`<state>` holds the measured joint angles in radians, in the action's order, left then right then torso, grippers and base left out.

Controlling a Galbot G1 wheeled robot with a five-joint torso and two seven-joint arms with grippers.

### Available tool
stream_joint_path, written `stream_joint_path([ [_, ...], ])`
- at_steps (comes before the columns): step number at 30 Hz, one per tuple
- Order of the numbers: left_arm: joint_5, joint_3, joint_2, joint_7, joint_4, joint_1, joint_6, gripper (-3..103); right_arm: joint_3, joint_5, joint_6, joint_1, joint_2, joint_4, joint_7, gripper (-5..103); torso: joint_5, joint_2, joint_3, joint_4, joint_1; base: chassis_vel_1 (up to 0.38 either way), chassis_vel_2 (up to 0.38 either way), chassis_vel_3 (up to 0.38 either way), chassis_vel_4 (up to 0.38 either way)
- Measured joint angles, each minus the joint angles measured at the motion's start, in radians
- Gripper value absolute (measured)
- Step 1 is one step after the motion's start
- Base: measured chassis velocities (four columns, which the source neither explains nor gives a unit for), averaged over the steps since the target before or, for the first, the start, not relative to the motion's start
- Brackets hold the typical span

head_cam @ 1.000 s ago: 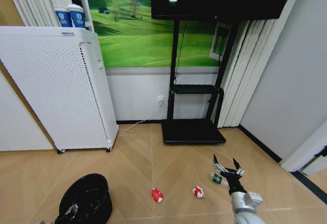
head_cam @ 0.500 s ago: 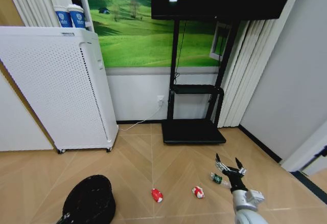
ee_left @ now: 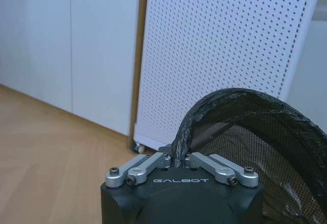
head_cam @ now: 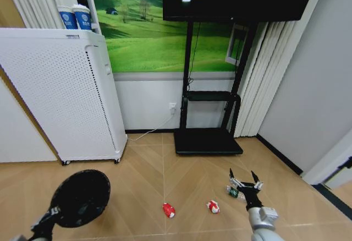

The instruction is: Pick up the trash bin and place the garbage on the floor into it.

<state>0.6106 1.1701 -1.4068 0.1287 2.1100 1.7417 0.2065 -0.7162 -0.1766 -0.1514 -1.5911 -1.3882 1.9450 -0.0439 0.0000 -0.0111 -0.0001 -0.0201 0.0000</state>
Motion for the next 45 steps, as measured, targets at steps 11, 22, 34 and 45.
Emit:
stream_joint_path([
  [11,-0.027,-0.007,-0.061,-0.013,-0.005,0.042,-0.024,4,0.053,0.052,-0.04,-0.029,-0.039,-0.022,-0.013,100,0.0,0.0,0.0,-0.0001,0.0,0.099,0.097,-0.092,-0.097],
  [22,-0.043,-0.035,-0.077,-0.019,0.002,0.049,-0.028,4,0.086,0.07,-0.06,-0.019,-0.045,-0.063,-0.017,100,-0.0005,0.0,0.0,0.0,0.0,0.258,0.246,-0.237,-0.26],
  [34,-0.05,-0.047,-0.082,-0.025,-0.01,0.041,-0.033,4,0.154,0.175,-0.002,0.041,0.051,-0.295,0.143,100,0.0004,0.0,0.0,0.0007,0.0,0.169,0.131,-0.12,-0.164],
  [45,-0.049,-0.042,-0.086,-0.037,-0.019,0.045,-0.042,4,0.247,0.237,0.024,0.141,0.069,-0.532,0.208,100,0.0,0.0,0.0,0.0002,0.0,-0.029,-0.025,0.037,0.017],
])
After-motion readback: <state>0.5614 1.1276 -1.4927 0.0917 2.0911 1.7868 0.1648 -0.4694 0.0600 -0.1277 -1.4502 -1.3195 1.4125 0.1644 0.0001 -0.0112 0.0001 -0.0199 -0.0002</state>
